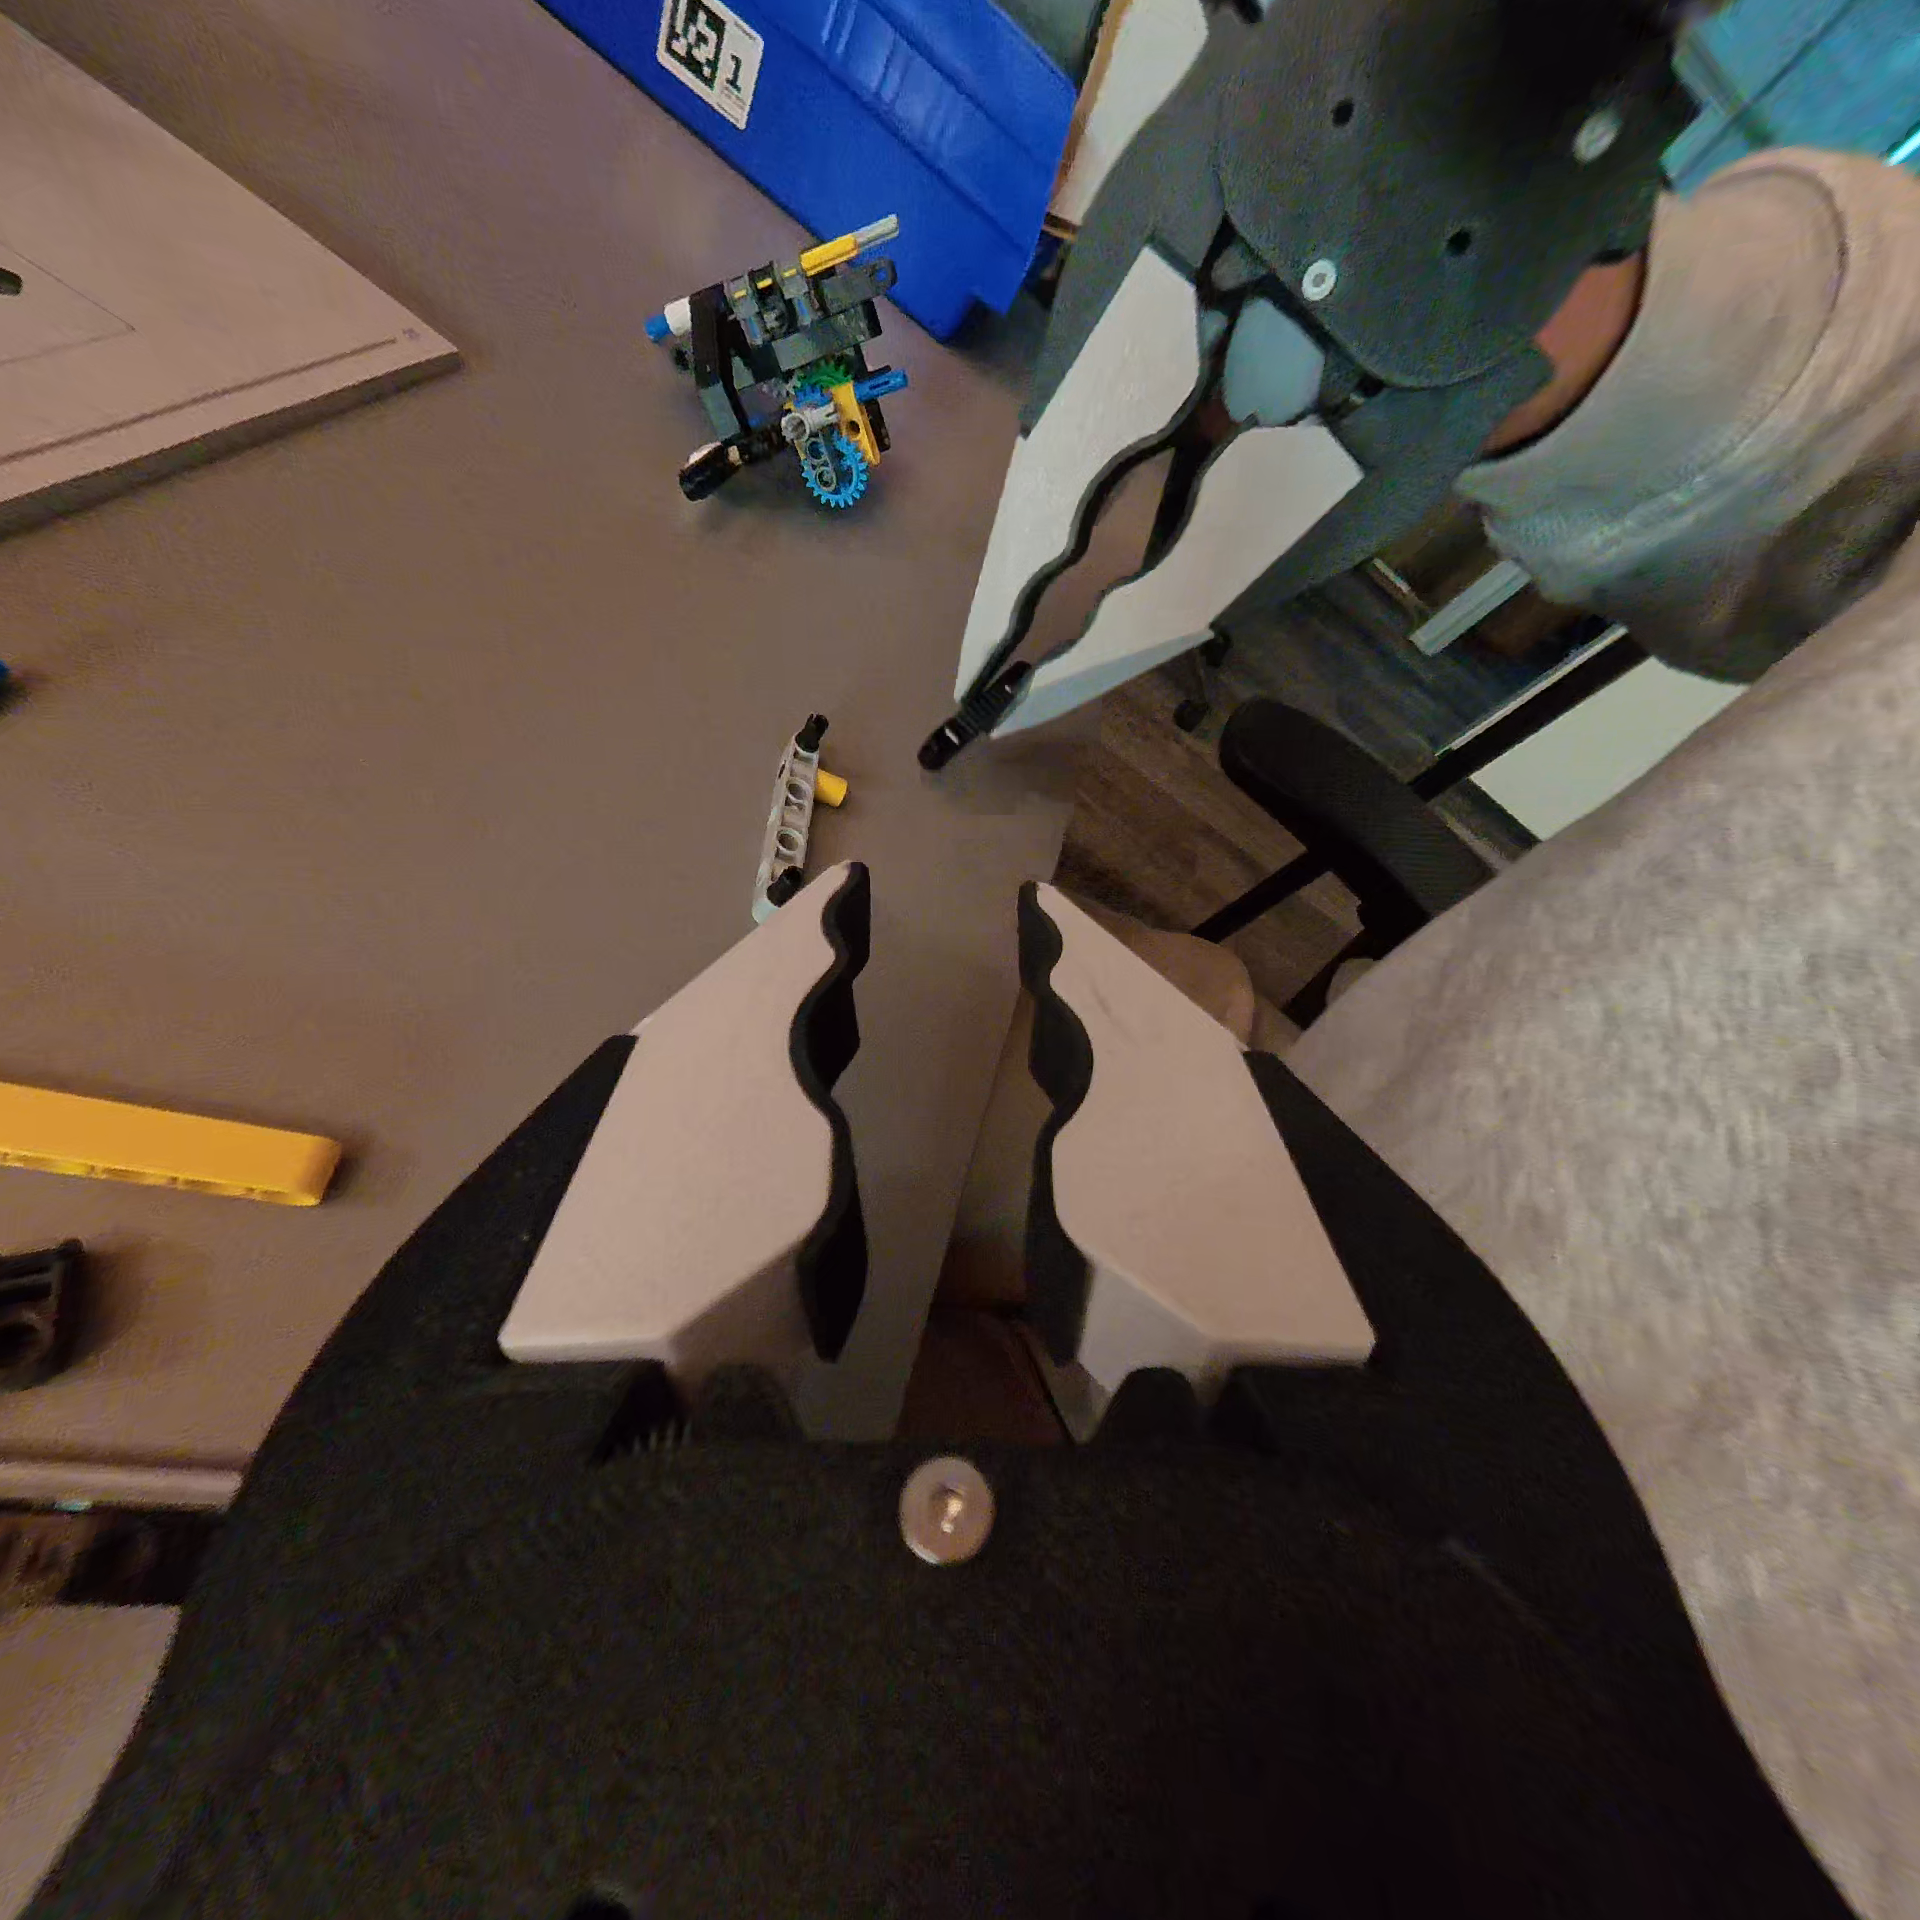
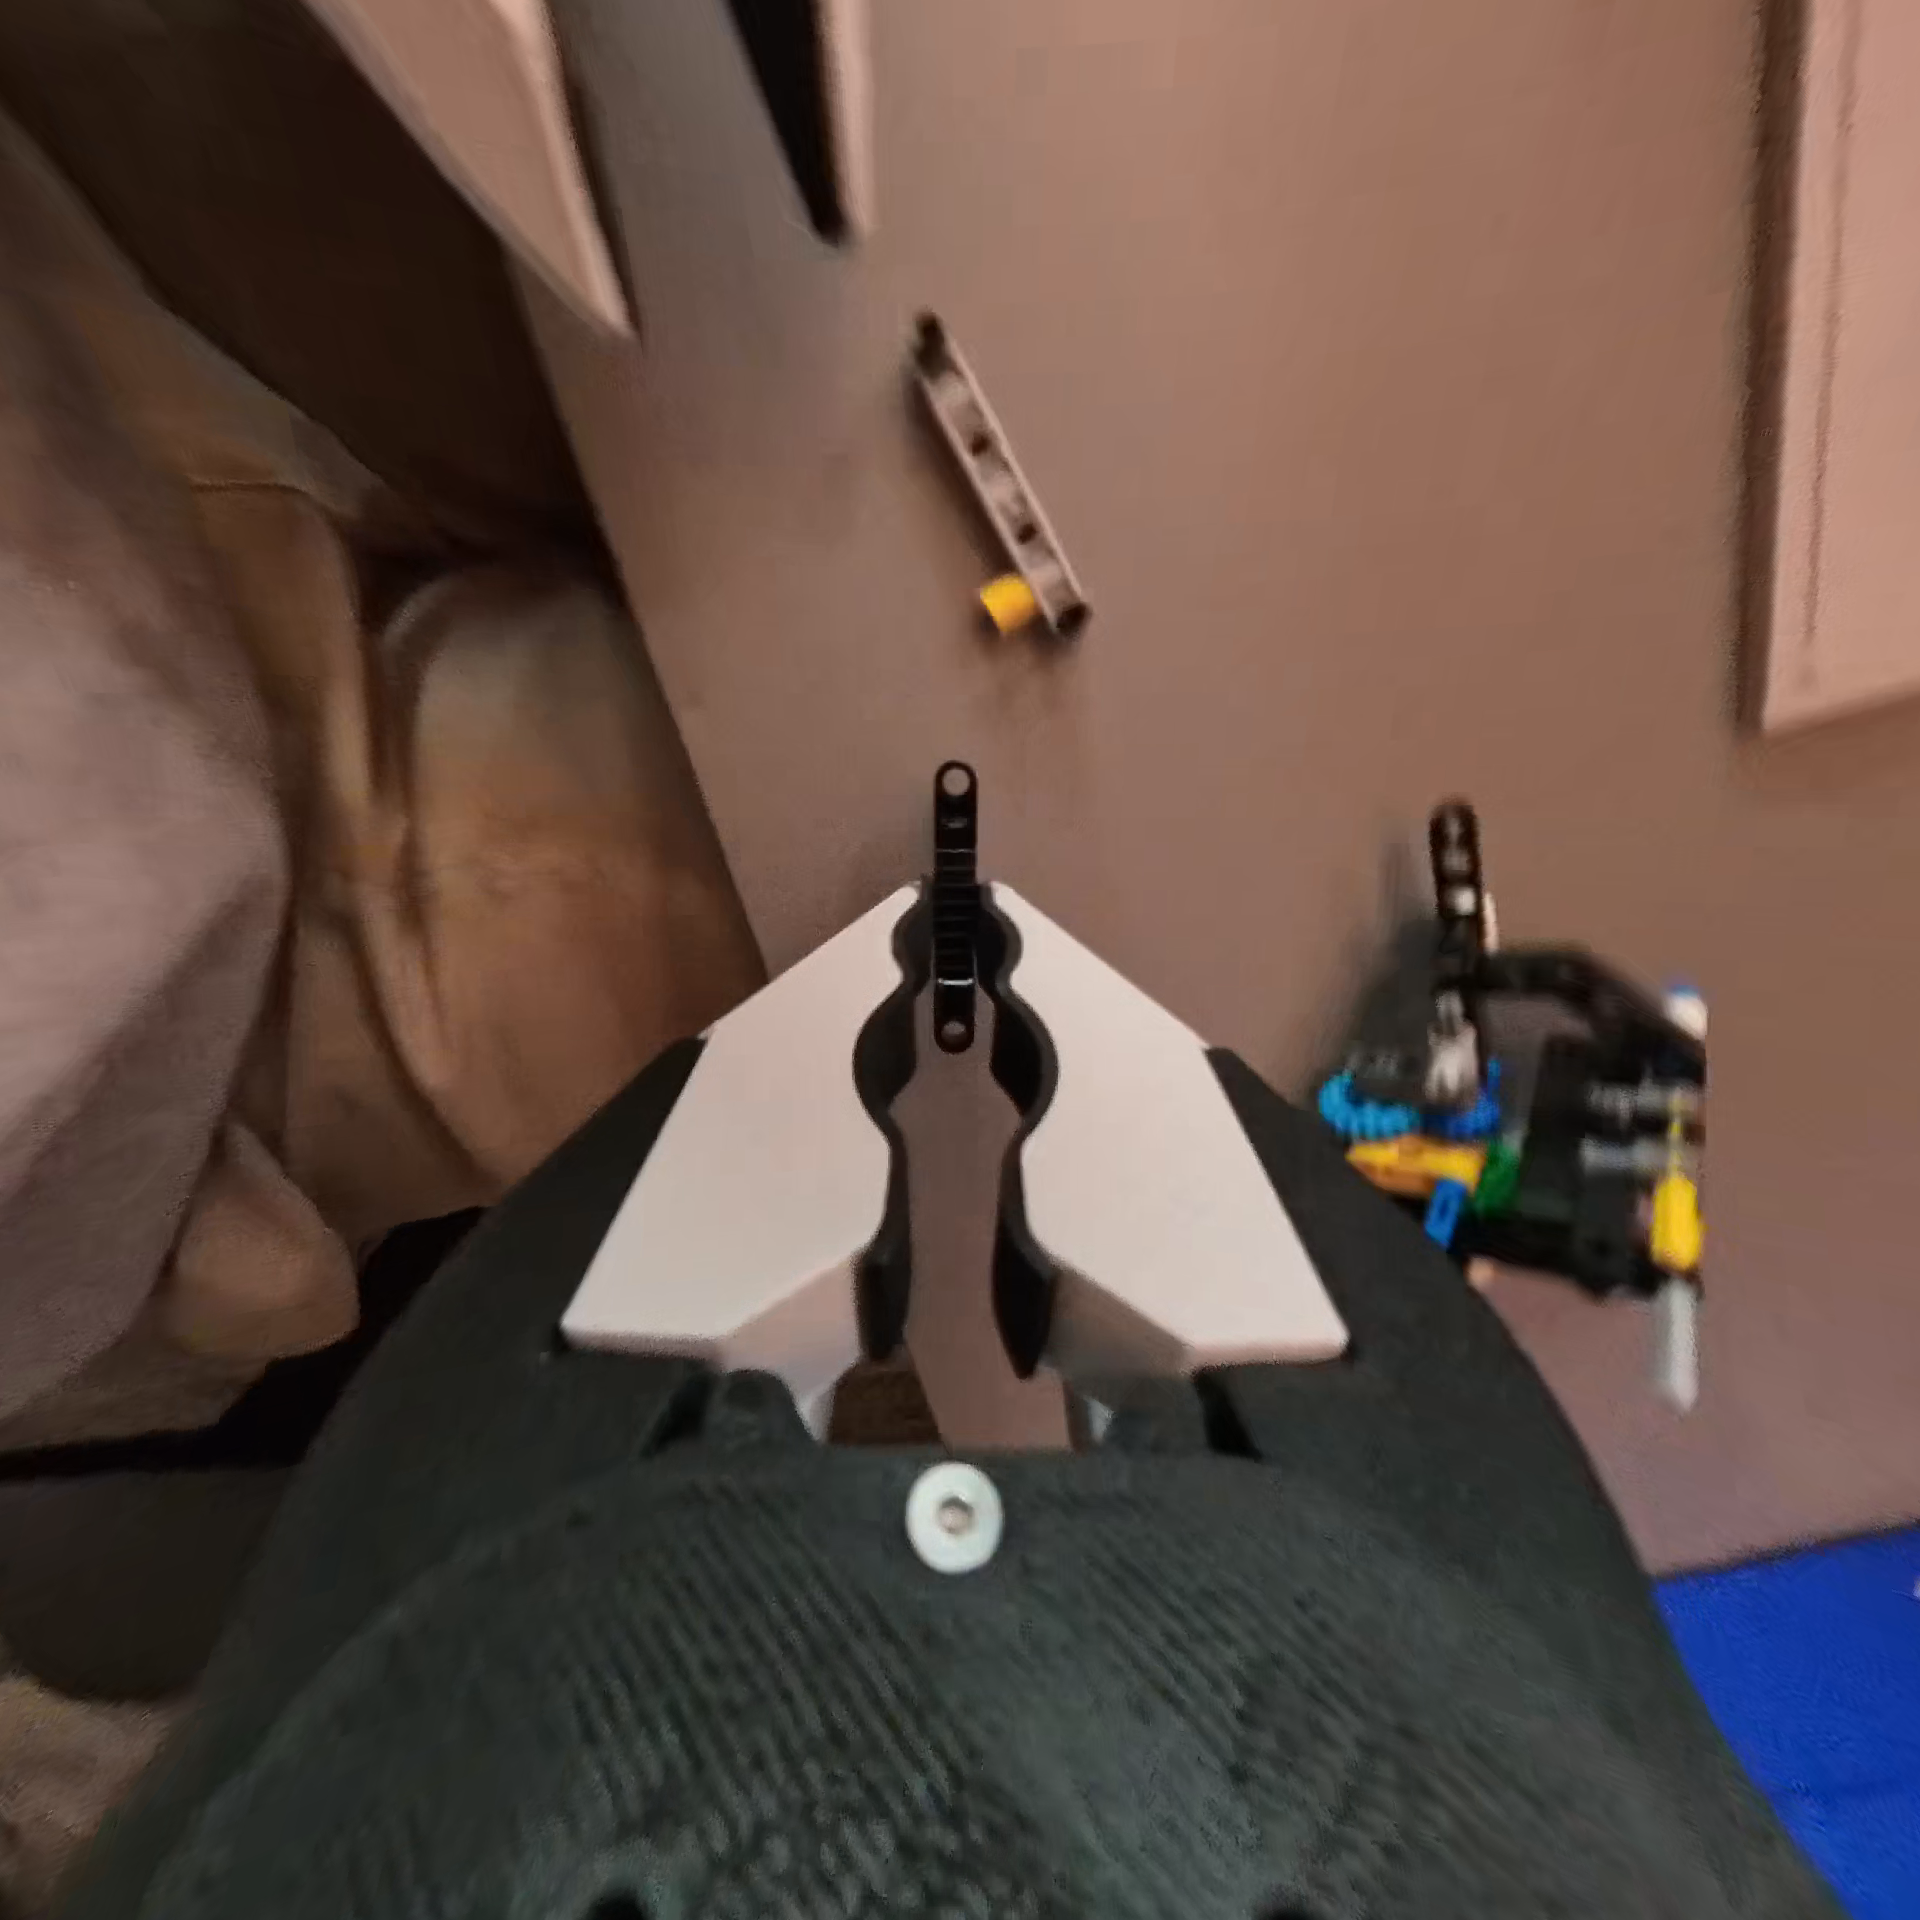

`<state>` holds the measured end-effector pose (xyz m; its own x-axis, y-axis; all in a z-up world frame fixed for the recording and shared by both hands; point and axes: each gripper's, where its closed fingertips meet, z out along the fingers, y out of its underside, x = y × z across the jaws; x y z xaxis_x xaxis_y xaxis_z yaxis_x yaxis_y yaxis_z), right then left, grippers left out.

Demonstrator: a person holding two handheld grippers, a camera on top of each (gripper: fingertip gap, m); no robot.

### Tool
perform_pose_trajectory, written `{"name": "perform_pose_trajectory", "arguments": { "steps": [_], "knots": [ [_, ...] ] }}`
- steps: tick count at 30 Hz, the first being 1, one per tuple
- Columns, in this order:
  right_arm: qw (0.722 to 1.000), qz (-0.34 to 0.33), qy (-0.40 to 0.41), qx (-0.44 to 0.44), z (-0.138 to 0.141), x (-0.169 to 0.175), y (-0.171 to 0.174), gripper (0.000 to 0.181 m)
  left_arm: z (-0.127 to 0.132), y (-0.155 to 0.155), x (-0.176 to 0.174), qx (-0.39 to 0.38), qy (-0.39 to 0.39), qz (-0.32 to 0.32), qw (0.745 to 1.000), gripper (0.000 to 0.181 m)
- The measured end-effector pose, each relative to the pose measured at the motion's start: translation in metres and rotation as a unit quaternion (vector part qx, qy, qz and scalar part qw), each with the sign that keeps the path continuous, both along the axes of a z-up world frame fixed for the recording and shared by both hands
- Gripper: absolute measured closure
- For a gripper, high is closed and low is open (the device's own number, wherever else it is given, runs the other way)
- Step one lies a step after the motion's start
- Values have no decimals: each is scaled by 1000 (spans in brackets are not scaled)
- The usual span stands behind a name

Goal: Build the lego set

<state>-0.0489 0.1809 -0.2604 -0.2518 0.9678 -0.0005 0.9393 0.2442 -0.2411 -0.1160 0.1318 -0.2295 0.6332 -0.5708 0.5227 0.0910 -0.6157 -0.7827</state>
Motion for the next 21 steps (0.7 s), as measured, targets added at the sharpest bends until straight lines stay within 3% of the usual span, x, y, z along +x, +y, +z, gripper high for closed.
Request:
{"name": "perform_pose_trajectory", "arguments": {
  "steps": [3, 6, 14, 21],
  "knots": [
    [997, -70, 13, -5, -7, 13, 11, 175, -1, 1, 0, -1, 1, 3, 1000, 155],
    [995, -93, 35, -5, -11, 14, 12, 170, -1, 2, -1, -1, 3, 7, 1000, 156],
    [996, -78, 46, -1, -7, 12, 12, 164, -4, 2, 0, -1, 14, 9, 1000, 156],
    [999, -41, 13, -29, -14, 15, 7, 175, -4, 2, -1, -4, 9, 8, 1000, 157]
  ]
}}
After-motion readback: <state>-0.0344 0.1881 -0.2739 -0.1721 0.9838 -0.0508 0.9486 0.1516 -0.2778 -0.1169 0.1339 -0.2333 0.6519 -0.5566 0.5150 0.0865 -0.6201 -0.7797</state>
